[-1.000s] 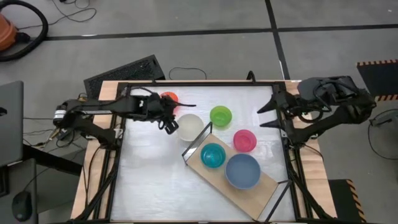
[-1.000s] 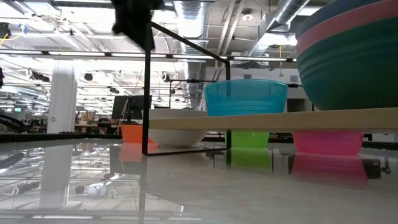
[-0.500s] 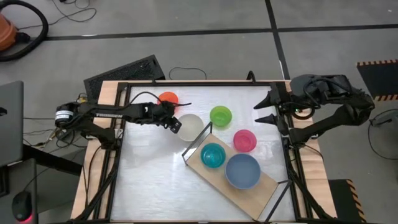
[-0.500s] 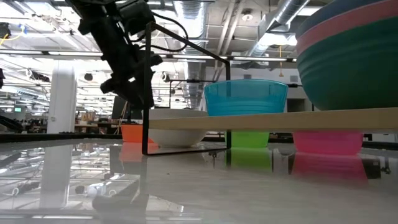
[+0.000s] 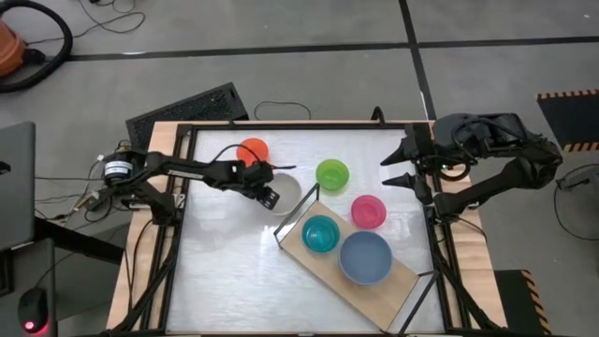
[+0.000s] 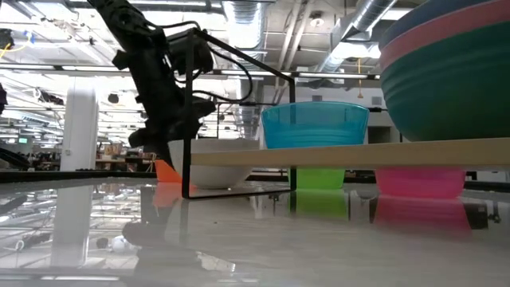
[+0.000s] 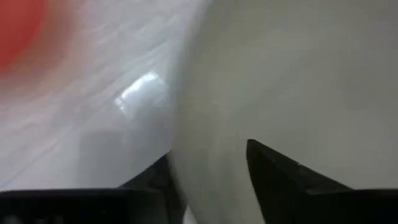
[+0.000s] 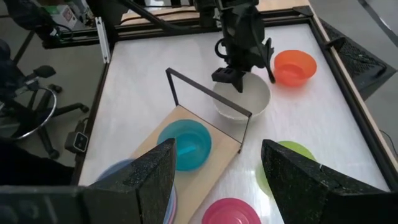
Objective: Place and stack bowls onto a shelf
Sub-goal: Stack the large white bowl on the large light blue bowl on the shelf
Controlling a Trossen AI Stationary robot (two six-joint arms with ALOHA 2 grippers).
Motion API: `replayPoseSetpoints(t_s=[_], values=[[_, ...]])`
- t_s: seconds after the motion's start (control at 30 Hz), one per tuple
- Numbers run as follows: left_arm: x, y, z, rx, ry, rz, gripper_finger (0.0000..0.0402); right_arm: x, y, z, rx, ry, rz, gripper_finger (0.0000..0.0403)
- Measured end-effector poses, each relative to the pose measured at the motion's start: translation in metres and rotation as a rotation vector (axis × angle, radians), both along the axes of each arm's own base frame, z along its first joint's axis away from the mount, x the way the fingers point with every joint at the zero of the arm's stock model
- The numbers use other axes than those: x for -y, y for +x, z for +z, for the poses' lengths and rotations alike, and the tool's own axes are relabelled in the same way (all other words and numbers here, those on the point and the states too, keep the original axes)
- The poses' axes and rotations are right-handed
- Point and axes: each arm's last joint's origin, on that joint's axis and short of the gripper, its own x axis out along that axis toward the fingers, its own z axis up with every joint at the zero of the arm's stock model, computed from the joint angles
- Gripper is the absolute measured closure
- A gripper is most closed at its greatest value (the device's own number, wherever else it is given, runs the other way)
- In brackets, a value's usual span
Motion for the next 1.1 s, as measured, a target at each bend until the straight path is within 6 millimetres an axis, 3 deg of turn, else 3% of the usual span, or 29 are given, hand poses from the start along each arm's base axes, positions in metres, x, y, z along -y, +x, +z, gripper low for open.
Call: replayPoseSetpoints(t_s=[0.2, 0.37, 0.63, 0.83, 1.0, 1.1], values=[[0.0, -0.001, 0.017, 0.074, 0.021, 0.028, 0.0386, 0.0, 0.0, 0.0, -0.001, 0.006, -0.005, 0.0139], [0.0, -0.01, 0.046, 0.136, 0.08, 0.068, 0.0399, 0.001, 0.0, 0.0, -0.004, -0.012, 0.001, 0.0139], [-0.001, -0.037, 0.116, 0.183, 0.32, 0.181, 0.0401, 0.01, 0.01, 0.001, 0.035, -0.041, -0.143, 0.0139], [-0.004, -0.054, 0.168, 0.233, 0.51, 0.362, 0.0401, 0.017, 0.046, -0.007, 0.017, -0.09, -0.199, 0.0139], [-0.001, -0.05, 0.203, 0.356, 0.424, 0.22, 0.0401, 0.0, 0.088, -0.027, -0.05, -0.283, 0.151, 0.0139], [0.001, -0.048, 0.212, 0.415, 0.329, 0.176, 0.0401, -0.014, 0.107, -0.039, -0.077, -0.371, 0.278, 0.0139]])
